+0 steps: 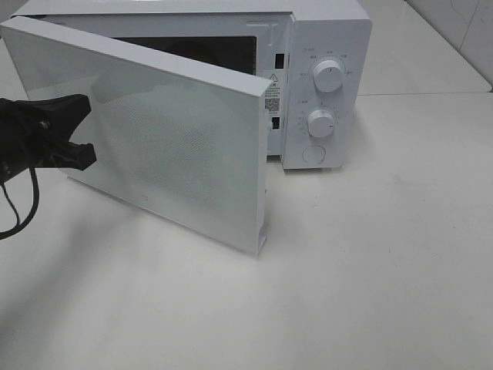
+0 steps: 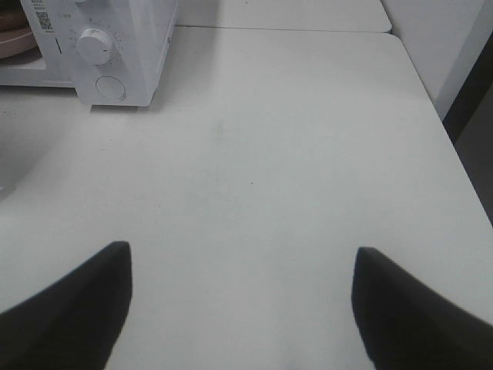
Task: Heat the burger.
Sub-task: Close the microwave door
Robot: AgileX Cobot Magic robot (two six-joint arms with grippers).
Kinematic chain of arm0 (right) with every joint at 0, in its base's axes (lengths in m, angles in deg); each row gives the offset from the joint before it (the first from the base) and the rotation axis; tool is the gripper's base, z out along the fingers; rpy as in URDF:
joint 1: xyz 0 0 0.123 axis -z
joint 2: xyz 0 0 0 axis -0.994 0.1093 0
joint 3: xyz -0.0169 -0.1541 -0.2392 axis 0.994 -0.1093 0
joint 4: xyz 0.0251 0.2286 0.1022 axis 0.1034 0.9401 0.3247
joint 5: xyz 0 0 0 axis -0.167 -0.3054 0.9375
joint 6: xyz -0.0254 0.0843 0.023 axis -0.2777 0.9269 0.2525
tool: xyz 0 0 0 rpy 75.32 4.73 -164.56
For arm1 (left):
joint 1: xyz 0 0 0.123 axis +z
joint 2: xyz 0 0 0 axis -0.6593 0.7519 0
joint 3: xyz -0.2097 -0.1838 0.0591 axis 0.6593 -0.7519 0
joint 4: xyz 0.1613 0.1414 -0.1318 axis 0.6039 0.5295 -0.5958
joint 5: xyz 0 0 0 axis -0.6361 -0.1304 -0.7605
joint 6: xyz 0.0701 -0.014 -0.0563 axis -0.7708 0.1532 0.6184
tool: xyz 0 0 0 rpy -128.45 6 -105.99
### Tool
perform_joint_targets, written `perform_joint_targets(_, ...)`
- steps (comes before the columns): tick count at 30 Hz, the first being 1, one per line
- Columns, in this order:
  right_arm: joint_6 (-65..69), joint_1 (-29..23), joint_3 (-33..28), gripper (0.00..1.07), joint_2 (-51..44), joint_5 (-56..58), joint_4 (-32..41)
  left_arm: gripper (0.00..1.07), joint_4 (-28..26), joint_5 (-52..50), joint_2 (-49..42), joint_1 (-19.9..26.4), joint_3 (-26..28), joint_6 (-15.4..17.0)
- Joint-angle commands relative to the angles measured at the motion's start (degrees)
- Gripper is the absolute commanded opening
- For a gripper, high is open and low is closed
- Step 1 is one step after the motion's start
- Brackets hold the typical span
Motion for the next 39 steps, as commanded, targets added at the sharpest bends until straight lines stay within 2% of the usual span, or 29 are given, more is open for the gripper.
perform_joint_targets(1, 0.46, 0.4, -0.06, 0.76, -1.55, -0.57, 0.29, 0.0, -1.09, 1.03, 0.52, -1.6, 1.78, -0.06)
perform_joint_targets(6, 0.46, 0.4, -0.06, 0.76, -1.55, -0.57, 0.29, 0.0, -3.32, 2.23, 2.46, -4.47, 4.81, -0.06)
perform_joint_targets(17, 0.46, 0.4, -0.06, 0.76, -1.55, -0.57, 0.29, 0.0, -4.7, 6.13, 4.81, -7.28, 11.12, -0.06)
perform_joint_targets(22, 0.46, 0.4, -0.06, 0.76, -1.55, -0.57, 0.29, 0.0, -5.27, 8.71, 6.88, -9.22, 15.13, 0.11)
perform_joint_targets(29, 0.46, 0.4, -0.06, 0.76, -1.55, -0.57, 0.29, 0.0, -9.51, 12.03, 9.97, -12.89, 20.74, 0.11)
perform_joint_targets(39, 0.46, 0.4, -0.06, 0.76, -1.55, -0.57, 0.29, 0.0, -10.71, 15.3, 13.75, -15.76, 27.79, 0.23)
